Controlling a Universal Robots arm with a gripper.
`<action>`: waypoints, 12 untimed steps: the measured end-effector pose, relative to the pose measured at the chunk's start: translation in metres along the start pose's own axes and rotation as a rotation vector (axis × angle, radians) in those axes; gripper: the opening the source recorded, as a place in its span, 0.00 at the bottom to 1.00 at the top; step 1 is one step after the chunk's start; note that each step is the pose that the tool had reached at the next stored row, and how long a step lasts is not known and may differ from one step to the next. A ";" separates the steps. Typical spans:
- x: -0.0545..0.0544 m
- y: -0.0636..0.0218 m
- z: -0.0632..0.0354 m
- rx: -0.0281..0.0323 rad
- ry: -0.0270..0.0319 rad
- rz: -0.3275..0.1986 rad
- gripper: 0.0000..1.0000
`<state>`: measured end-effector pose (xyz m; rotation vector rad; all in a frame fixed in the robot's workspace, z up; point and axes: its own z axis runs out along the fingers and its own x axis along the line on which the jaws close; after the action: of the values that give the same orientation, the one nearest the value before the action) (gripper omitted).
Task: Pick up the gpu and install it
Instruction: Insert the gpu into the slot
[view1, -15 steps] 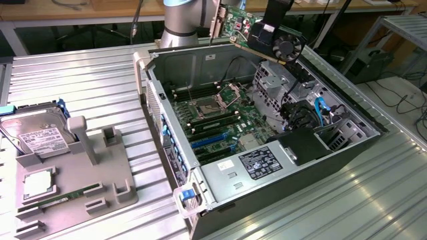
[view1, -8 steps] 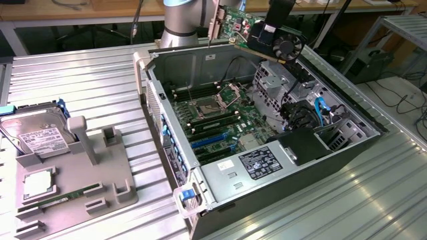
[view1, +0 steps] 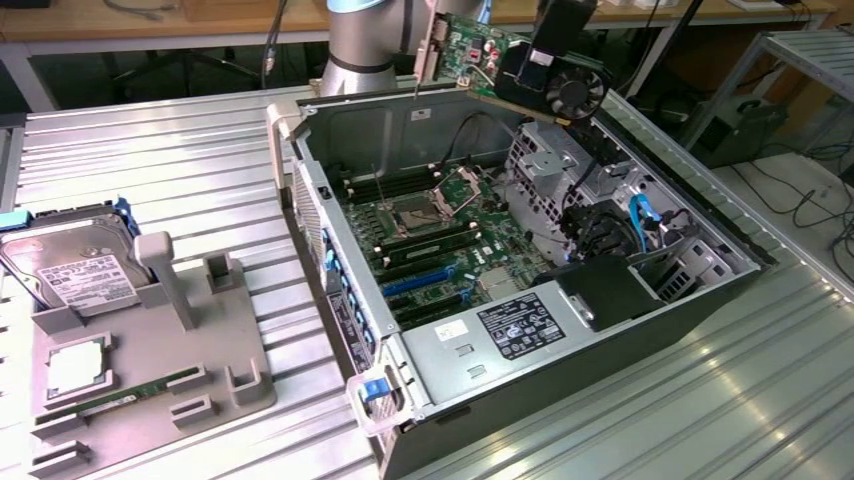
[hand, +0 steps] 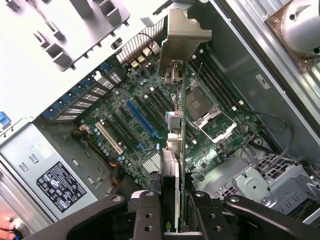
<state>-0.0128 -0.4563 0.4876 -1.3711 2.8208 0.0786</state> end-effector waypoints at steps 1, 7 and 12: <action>0.000 0.0000 0.0000 -0.0002 0.0003 -0.008 0.27; 0.000 0.0000 0.0000 -0.0015 0.0026 -0.060 0.27; 0.000 0.0000 0.0000 -0.0034 0.0055 -0.129 0.27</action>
<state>-0.0128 -0.4563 0.4876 -1.5525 2.7289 0.0790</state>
